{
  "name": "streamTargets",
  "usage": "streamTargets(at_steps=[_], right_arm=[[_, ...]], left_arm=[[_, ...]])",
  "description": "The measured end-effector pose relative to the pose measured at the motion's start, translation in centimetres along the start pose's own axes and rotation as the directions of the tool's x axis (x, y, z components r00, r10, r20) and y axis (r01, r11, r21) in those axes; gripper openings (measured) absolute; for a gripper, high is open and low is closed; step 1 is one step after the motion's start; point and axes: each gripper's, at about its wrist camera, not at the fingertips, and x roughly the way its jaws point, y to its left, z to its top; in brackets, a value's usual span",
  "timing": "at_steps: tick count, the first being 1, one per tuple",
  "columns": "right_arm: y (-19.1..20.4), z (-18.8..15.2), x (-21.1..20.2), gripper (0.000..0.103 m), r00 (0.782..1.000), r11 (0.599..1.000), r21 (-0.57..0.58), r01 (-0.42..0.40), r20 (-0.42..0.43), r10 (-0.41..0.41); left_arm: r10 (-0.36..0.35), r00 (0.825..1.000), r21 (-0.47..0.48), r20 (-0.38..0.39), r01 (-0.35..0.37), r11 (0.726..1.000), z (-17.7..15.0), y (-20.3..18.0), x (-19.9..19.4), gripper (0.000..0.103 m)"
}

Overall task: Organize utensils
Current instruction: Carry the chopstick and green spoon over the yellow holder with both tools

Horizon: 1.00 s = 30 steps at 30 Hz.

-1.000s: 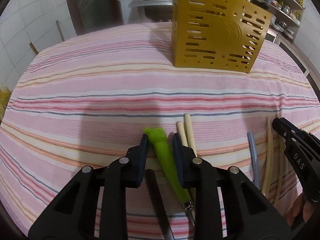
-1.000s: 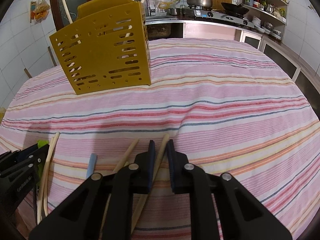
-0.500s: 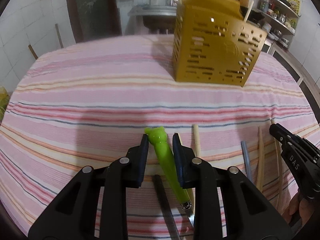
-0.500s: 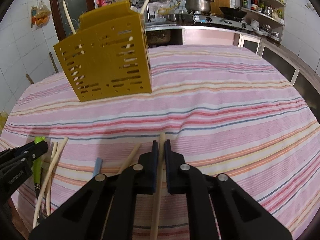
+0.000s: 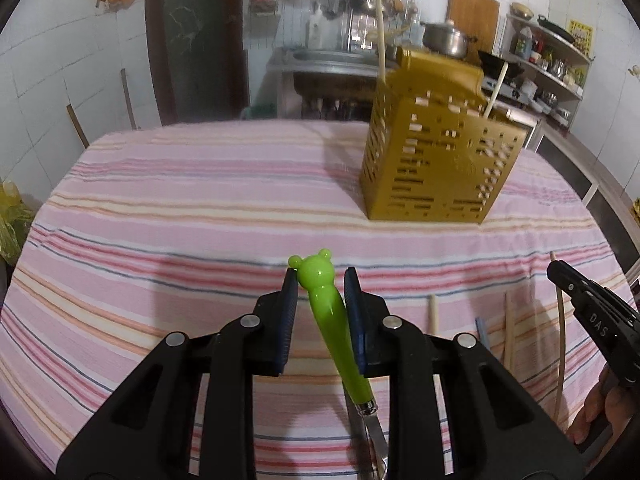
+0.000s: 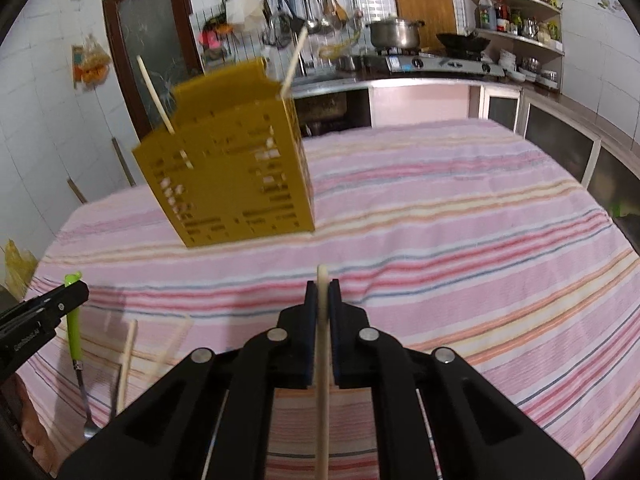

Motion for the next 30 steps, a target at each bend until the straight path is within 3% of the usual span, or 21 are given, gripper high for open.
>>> streamTargets(at_steps=[7, 14, 30], right_arm=[[0.1, 1.0, -2.1, 0.006, 0.994, 0.999, 0.020, -0.036, 0.104, 0.033], [-0.4, 1.5, -4.1, 0.006, 0.975, 0.997, 0.027, -0.068, 0.214, 0.061], [-0.1, 2.1, -7.5, 0.006, 0.934, 0.998, -0.024, -0.062, 0.350, 0.066]], left_arm=[[-0.004, 0.996, 0.006, 0.087, 0.003, 1.000, 1.0, 0.8, -2.7, 0.022], [-0.019, 0.985, 0.028, 0.170, 0.015, 0.999, 1.5, 0.8, -5.6, 0.021], [-0.043, 0.956, 0.109, 0.291, 0.012, 0.994, 1.4, -0.9, -8.9, 0.018]])
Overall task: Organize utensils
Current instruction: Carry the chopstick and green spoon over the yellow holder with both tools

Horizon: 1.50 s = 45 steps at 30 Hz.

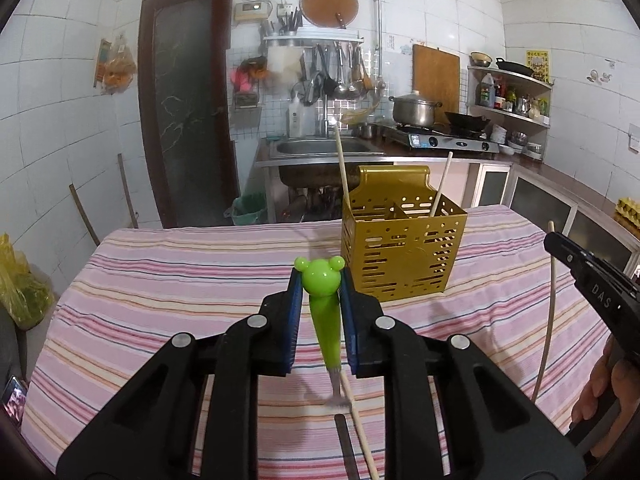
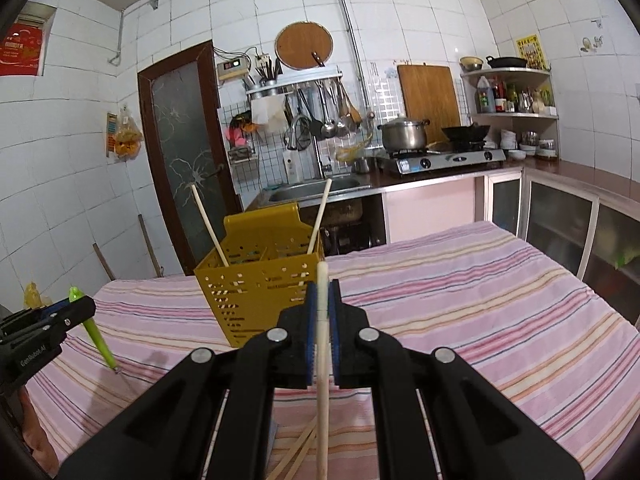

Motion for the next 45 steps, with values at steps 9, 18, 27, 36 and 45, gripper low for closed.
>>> streamTargets(at_steps=[9, 18, 27, 36, 45], right_arm=[[0.7, 1.0, -0.7, 0.006, 0.999, 1.000, -0.021, -0.008, 0.046, 0.009], [0.9, 1.5, -0.9, 0.006, 0.997, 1.000, -0.025, -0.017, 0.075, 0.018], [1.3, 3.2, -0.5, 0.006, 0.993, 0.999, -0.045, -0.019, 0.116, 0.024], [1.7, 6.2, -0.1, 0.006, 0.987, 0.998, -0.053, -0.024, 0.158, 0.032], [2.6, 11.4, 1.2, 0.006, 0.972, 0.997, -0.080, -0.009, 0.235, 0.028]], left_arm=[[0.004, 1.000, -0.013, 0.004, -0.004, 1.000, 0.3, 0.7, -0.4, 0.018], [0.013, 1.000, -0.018, 0.027, -0.012, 1.000, 0.9, 0.7, -1.5, 0.018], [0.019, 0.998, -0.034, 0.058, -0.017, 0.999, 2.4, 1.0, -2.7, 0.018], [0.026, 0.996, -0.060, 0.082, -0.021, 0.998, 5.7, 1.8, -3.5, 0.018], [0.002, 0.988, -0.041, 0.153, 0.004, 0.999, 11.5, 0.8, -2.7, 0.018]])
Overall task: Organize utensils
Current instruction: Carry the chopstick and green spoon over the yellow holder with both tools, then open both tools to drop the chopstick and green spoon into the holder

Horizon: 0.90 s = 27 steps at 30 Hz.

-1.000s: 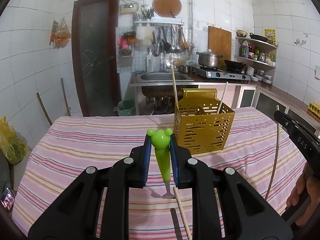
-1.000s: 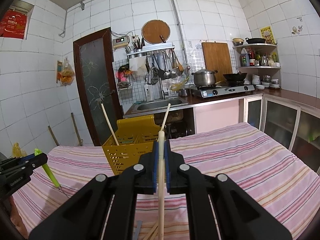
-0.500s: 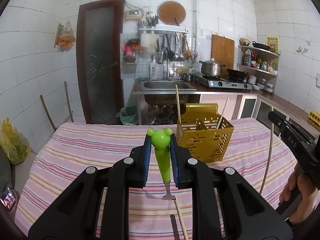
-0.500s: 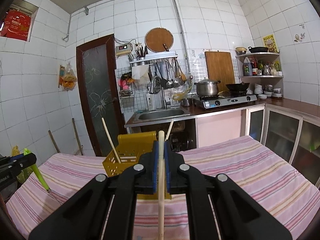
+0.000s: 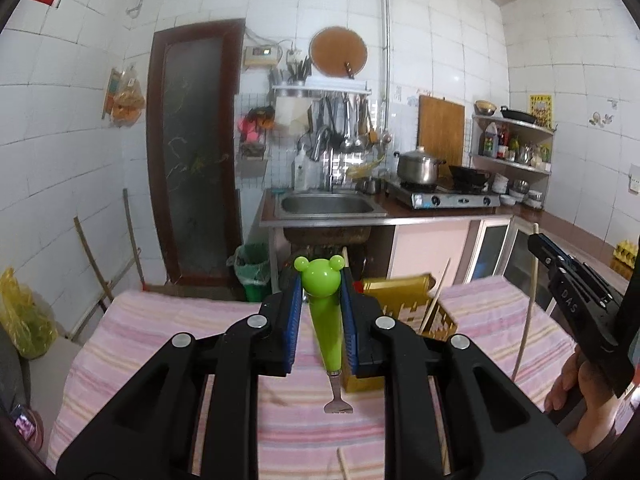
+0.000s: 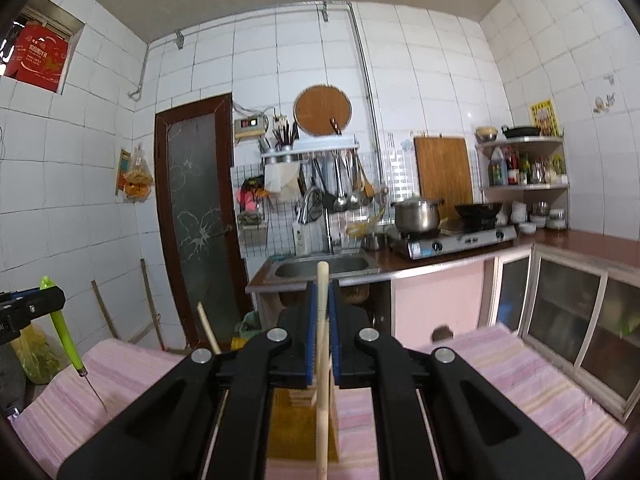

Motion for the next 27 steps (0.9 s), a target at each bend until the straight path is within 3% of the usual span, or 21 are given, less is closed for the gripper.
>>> streamTargets(at_steps=[7, 14, 21, 27], right_arm=[[0.0, 4.0, 3.4, 0.006, 0.996, 0.999, 0.039, -0.009, 0.089, 0.005], [1.1, 5.0, 7.7, 0.006, 0.987, 0.998, 0.054, -0.014, 0.163, 0.005], [1.3, 3.1, 12.0, 0.006, 0.984, 0.999, 0.041, -0.011, 0.180, 0.003], [0.5, -0.7, 14.1, 0.006, 0.995, 0.999, 0.043, -0.024, 0.102, 0.020]], left_arm=[[-0.035, 0.998, -0.009, 0.049, 0.035, 0.999, 3.8, -1.7, 2.8, 0.018], [-0.068, 0.996, 0.016, 0.061, 0.067, 0.998, 5.4, -4.1, 7.3, 0.018], [-0.077, 0.997, 0.014, 0.013, 0.077, 0.997, 3.2, -5.0, 13.0, 0.018], [-0.070, 0.996, 0.010, -0.059, 0.070, 0.997, -0.8, -4.3, 17.7, 0.018]])
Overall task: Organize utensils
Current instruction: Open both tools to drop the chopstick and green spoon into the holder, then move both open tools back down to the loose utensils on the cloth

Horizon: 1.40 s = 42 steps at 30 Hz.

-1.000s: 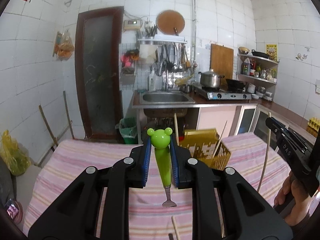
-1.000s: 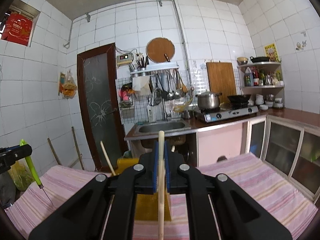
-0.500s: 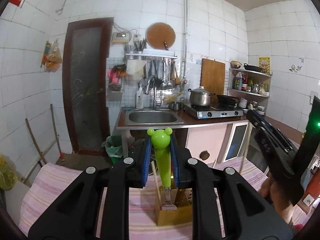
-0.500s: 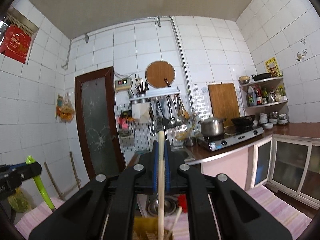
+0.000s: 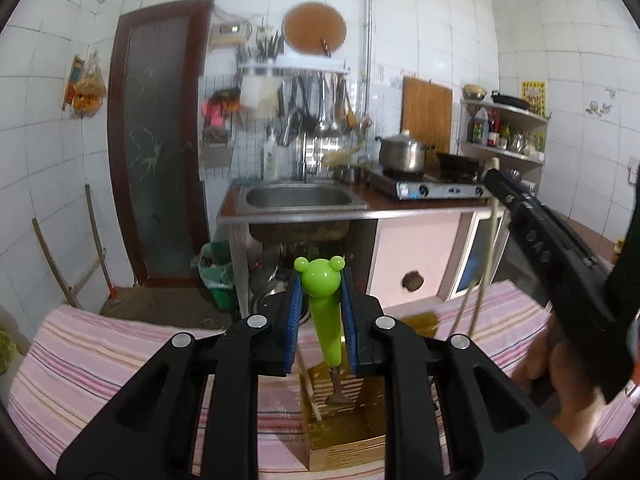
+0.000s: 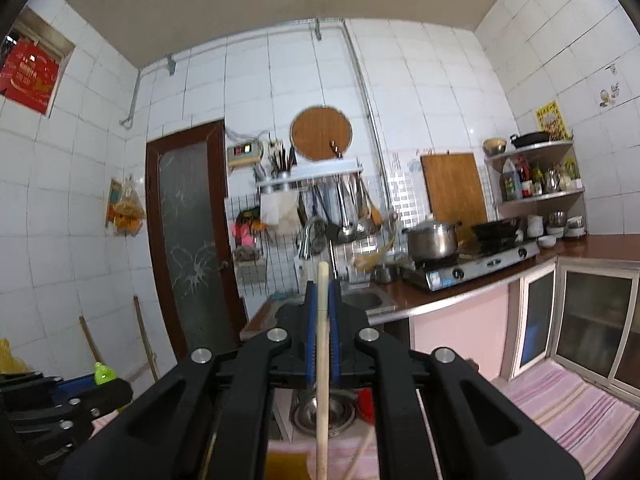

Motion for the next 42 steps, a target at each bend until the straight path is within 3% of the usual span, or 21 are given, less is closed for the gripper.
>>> streamTargets(at_steps=[3, 5, 7, 9, 10, 11, 13, 15, 17, 20, 28, 37, 42], right_arm=[[-0.4, -1.7, 0.3, 0.006, 0.998, 1.000, 0.000, -0.001, -0.055, 0.001], [-0.5, -2.4, 0.1, 0.007, 0.996, 1.000, -0.001, -0.006, -0.092, 0.006], [-0.3, -2.8, -0.6, 0.007, 0.992, 0.999, -0.033, 0.002, -0.129, -0.006], [-0.4, -2.7, -1.2, 0.021, 0.987, 0.999, -0.048, 0.004, -0.162, -0.012], [-0.5, -2.5, -1.8, 0.048, 0.984, 0.998, -0.054, 0.014, -0.177, -0.024], [-0.7, -2.2, -2.4, 0.059, 0.983, 0.998, -0.055, 0.026, -0.179, -0.036], [-0.7, -1.6, -3.9, 0.062, 0.981, 0.997, -0.073, 0.039, -0.188, -0.053], [-0.6, -1.0, -5.4, 0.064, 0.976, 0.993, -0.107, 0.050, -0.204, -0.072], [-0.6, -0.7, -7.2, 0.074, 0.973, 0.990, -0.126, 0.063, -0.213, -0.089], [-0.6, -0.4, -9.5, 0.079, 0.968, 0.991, -0.117, 0.072, -0.232, -0.097], [-0.1, -2.6, -14.5, 0.082, 0.944, 0.986, -0.145, 0.078, -0.307, -0.120], [-0.2, -7.8, -16.8, 0.082, 0.889, 0.985, -0.139, 0.105, -0.431, -0.155], [-0.9, -11.3, -17.0, 0.082, 0.842, 0.982, -0.134, 0.133, -0.507, -0.183]], left_arm=[[-0.002, 1.000, -0.023, -0.025, 0.002, 1.000, -1.5, 0.7, 0.9, 0.018], [0.008, 0.999, -0.026, -0.031, -0.009, 1.000, -1.9, 1.1, 0.9, 0.024], [0.040, 0.999, -0.013, -0.017, -0.040, 0.999, -2.1, 1.3, -0.3, 0.049], [0.052, 0.999, -0.009, 0.016, -0.052, 0.999, -1.9, 1.5, -2.1, 0.066], [0.055, 0.998, -0.010, 0.032, -0.054, 0.998, -1.6, 1.7, -3.2, 0.076], [0.057, 0.997, -0.011, 0.046, -0.056, 0.998, -1.3, 1.9, -4.4, 0.082], [0.075, 0.994, -0.014, 0.078, -0.074, 0.997, -0.8, 2.5, -7.1, 0.095], [0.099, 0.990, -0.023, 0.105, -0.097, 0.995, -0.6, 3.2, -9.6, 0.098], [0.110, 0.990, -0.033, 0.088, -0.107, 0.994, -0.7, 4.2, -11.4, 0.098], [0.127, 0.990, -0.058, 0.066, -0.124, 0.991, -1.3, 5.5, -13.4, 0.098], [0.196, 0.981, -0.047, -0.009, -0.196, 0.979, -6.2, 7.4, -15.5, 0.098], [0.209, 0.968, -0.077, -0.138, -0.221, 0.972, -12.3, 8.8, -14.2, 0.098], [0.200, 0.955, -0.096, -0.221, -0.226, 0.969, -15.0, 9.4, -12.7, 0.098]])
